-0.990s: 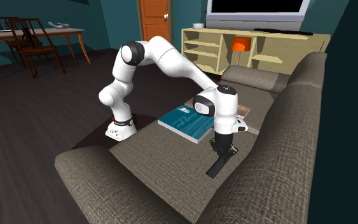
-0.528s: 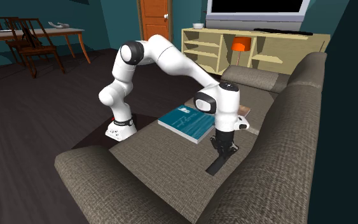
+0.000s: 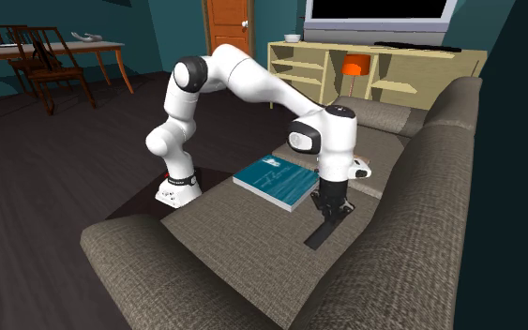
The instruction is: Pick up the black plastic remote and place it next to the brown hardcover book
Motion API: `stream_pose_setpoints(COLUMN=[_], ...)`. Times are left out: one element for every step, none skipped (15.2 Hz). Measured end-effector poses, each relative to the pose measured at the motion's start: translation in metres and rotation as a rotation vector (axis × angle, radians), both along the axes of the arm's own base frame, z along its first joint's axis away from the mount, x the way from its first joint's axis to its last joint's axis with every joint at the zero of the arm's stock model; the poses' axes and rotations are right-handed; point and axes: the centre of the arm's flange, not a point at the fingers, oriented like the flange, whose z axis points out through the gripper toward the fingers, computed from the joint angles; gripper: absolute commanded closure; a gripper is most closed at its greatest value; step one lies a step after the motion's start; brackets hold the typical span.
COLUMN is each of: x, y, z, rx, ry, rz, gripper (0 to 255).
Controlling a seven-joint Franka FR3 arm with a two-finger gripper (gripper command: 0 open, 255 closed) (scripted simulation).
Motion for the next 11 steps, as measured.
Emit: stream_pose_setpoints(x=[0.0,0.001,0.003,0.003,0.003,0.002,-0.001,-0.005,-0.008,-0.013,-0.017], y=[0.0,0.0,0.001,0.001,0.0,0.0,0.006,0.014,0.026,0.038,0.049], z=[0.005,0.01,0.016,0.022,0.026,0.029,0.03,0.03,0.031,0.032,0.031], rx=[0.0,0.0,0.0,0.0,0.0,0.0,0.0,0.0,0.0,0.0,0.0], ry=[0.0,0.0,0.0,0.0,0.0,0.0,0.0,0.0,0.0,0.0,0.0], rz=[0.0,0.0,0.0,0.0,0.0,0.0,0.0,0.0,0.0,0.001,0.0], gripper=[255,255,255,255,255,255,255,255,255,255,255])
